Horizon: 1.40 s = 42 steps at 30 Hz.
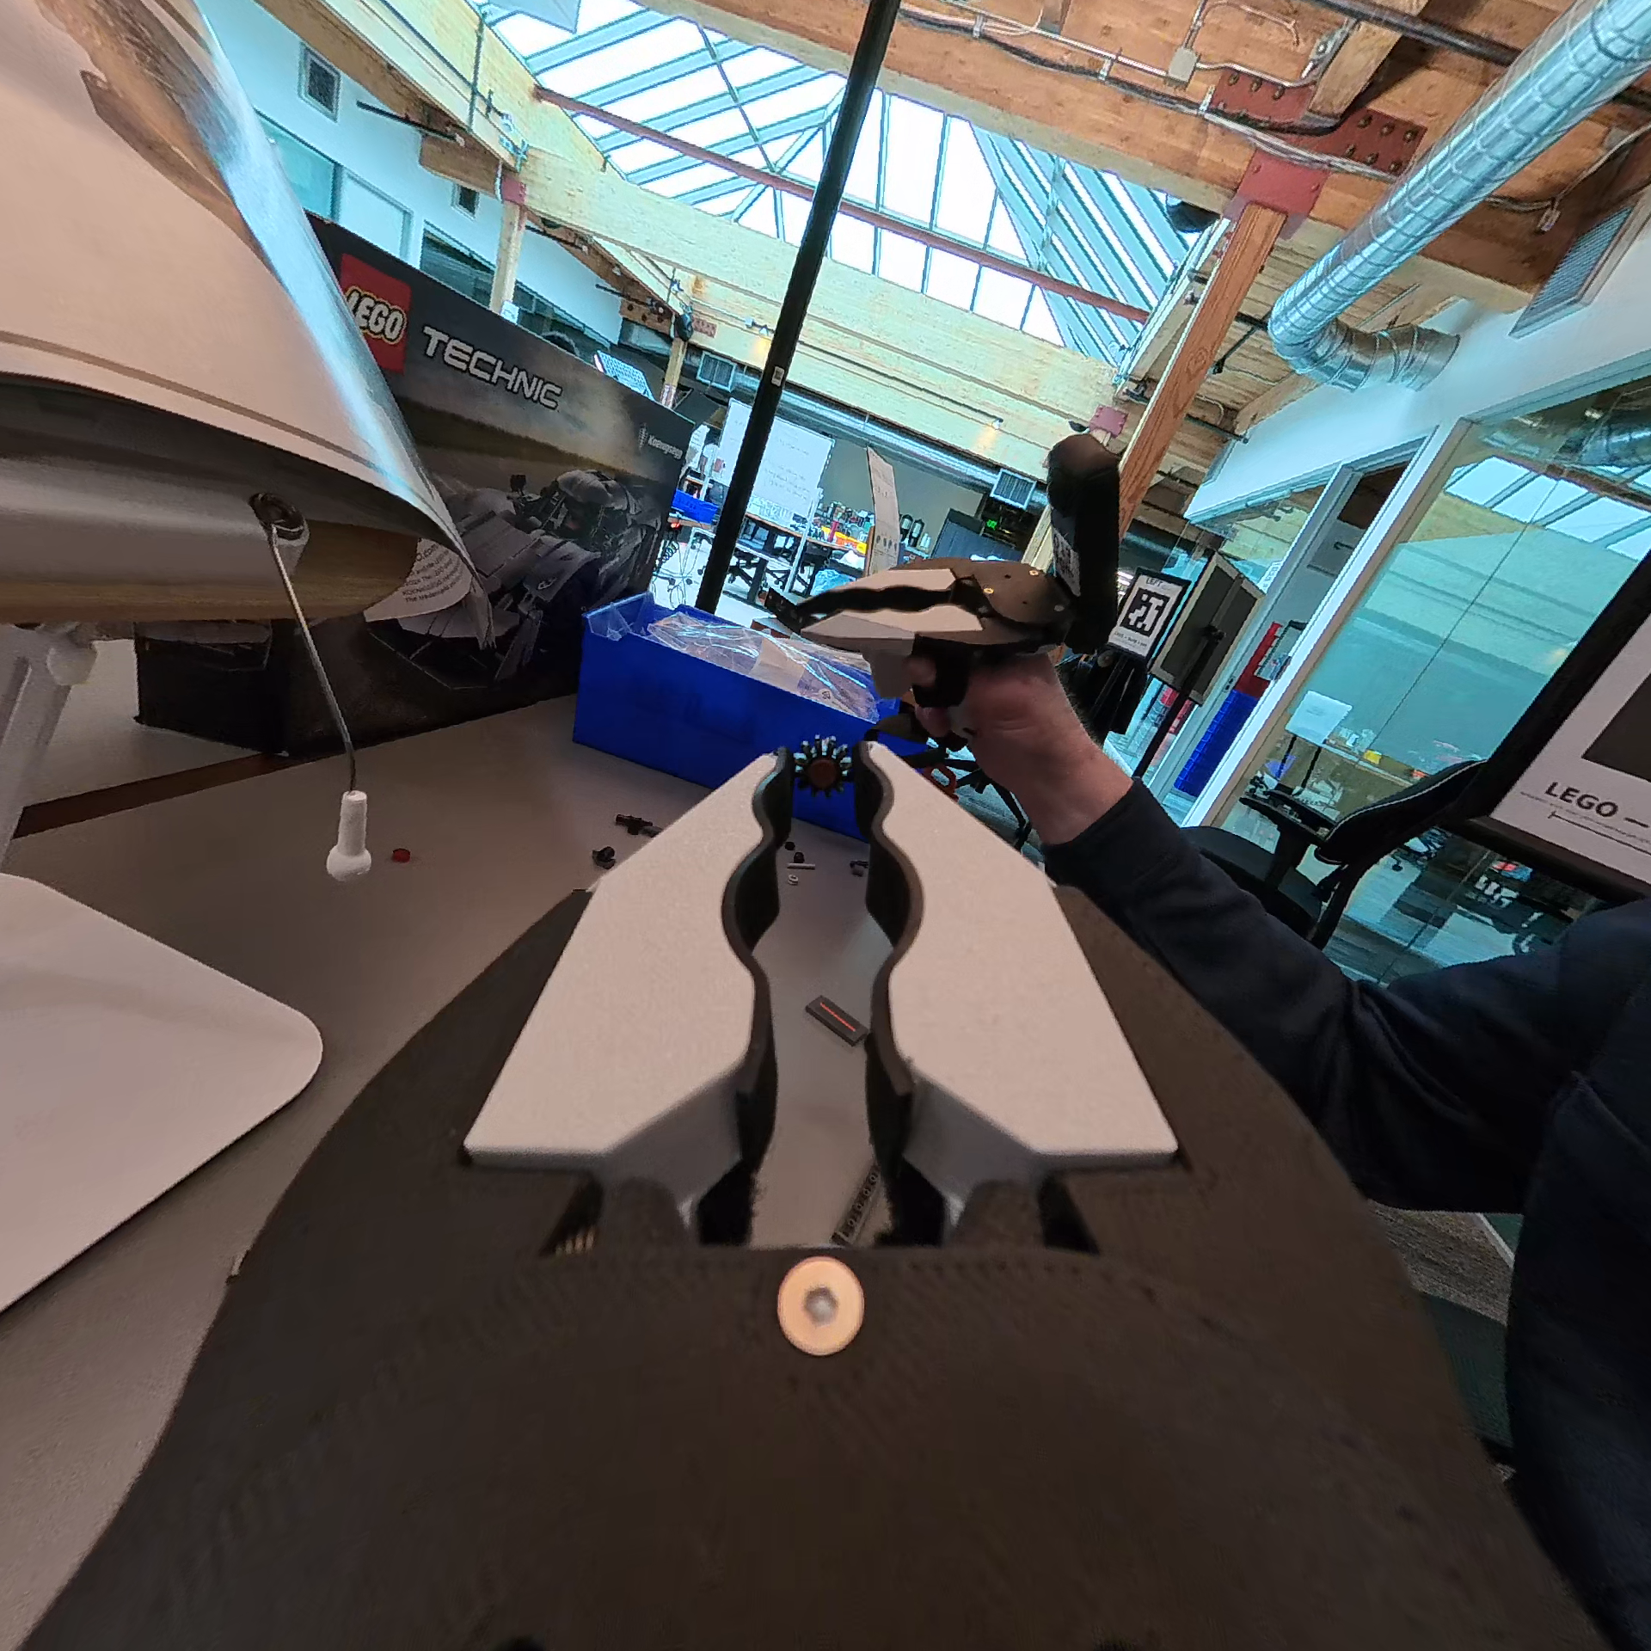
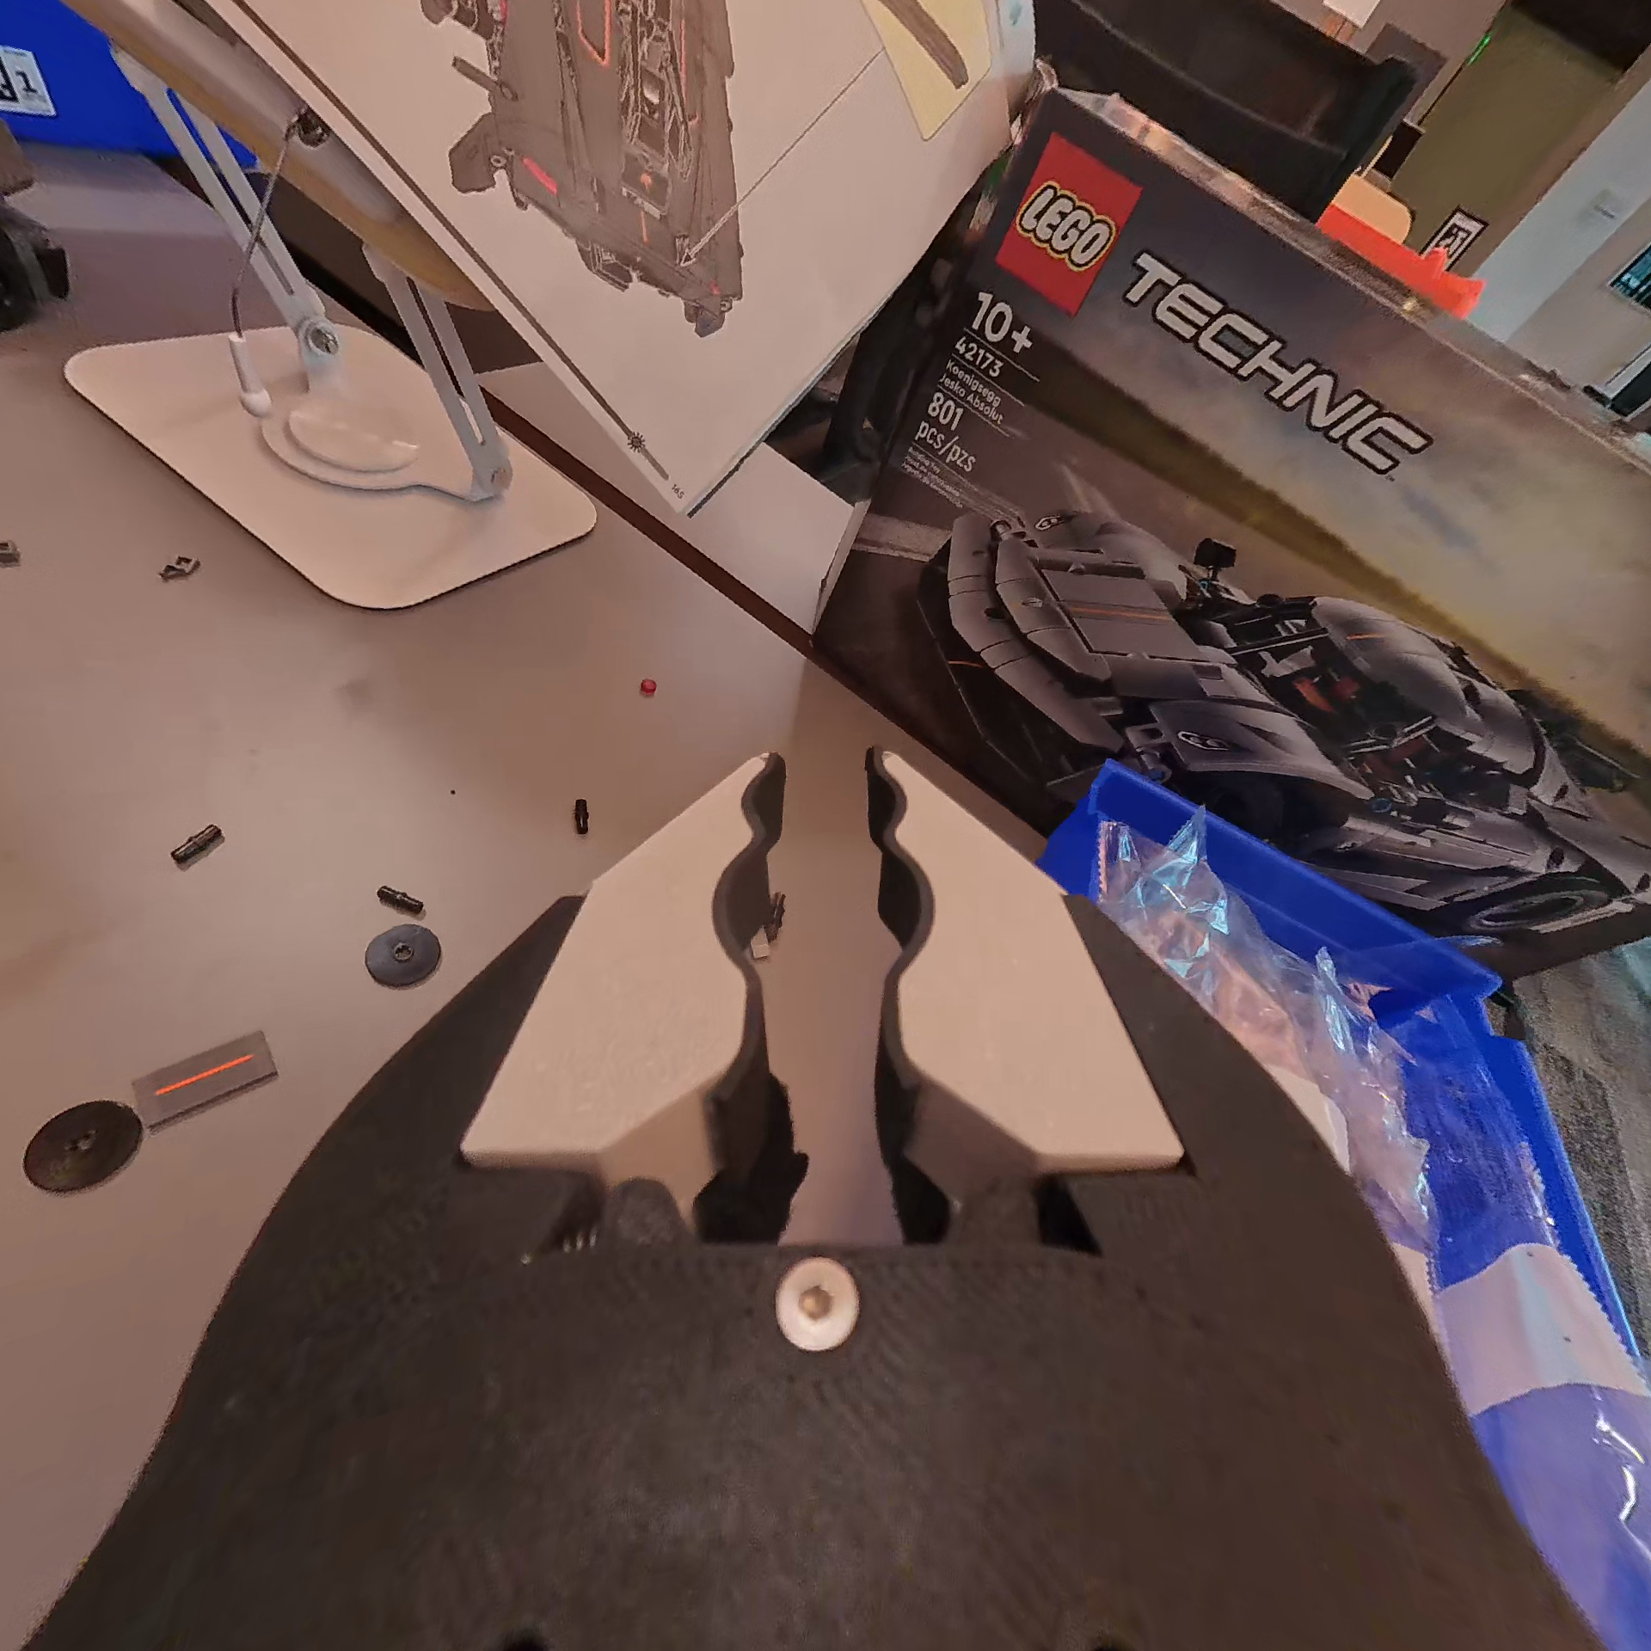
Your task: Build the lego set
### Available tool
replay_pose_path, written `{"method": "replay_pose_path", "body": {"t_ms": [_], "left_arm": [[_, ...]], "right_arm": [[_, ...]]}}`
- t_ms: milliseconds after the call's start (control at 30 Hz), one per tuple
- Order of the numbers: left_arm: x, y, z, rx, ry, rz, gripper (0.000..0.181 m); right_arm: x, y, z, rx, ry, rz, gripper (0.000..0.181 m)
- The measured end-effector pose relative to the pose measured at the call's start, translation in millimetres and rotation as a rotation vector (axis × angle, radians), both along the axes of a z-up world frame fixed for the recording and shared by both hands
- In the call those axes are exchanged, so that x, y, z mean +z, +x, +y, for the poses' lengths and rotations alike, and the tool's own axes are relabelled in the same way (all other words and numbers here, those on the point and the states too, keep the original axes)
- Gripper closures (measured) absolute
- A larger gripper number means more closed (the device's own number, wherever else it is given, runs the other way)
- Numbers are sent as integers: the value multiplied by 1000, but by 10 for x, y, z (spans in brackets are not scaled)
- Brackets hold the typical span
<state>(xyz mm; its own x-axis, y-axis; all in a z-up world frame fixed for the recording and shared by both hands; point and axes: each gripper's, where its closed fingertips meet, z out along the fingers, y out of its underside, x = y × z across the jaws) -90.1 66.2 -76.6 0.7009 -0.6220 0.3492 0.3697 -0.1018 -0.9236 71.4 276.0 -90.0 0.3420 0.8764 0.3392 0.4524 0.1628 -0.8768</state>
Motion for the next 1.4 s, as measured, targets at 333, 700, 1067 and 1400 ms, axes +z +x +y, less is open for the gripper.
{"method": "replay_pose_path", "body": {"t_ms": [333,700,1067,1400], "left_arm": [[-14,4,11,0,-4,5,170],[281,-400,-138,125,82,17,170],[425,-761,-267,222,124,-8,170],[433,-798,-278,235,128,-5,170]], "right_arm": [[-23,11,-5,5,0,-3,164],[-123,-104,-94,43,22,-49,165],[-258,-244,-180,78,44,-112,165],[-352,-298,-218,98,41,-151,163]]}}
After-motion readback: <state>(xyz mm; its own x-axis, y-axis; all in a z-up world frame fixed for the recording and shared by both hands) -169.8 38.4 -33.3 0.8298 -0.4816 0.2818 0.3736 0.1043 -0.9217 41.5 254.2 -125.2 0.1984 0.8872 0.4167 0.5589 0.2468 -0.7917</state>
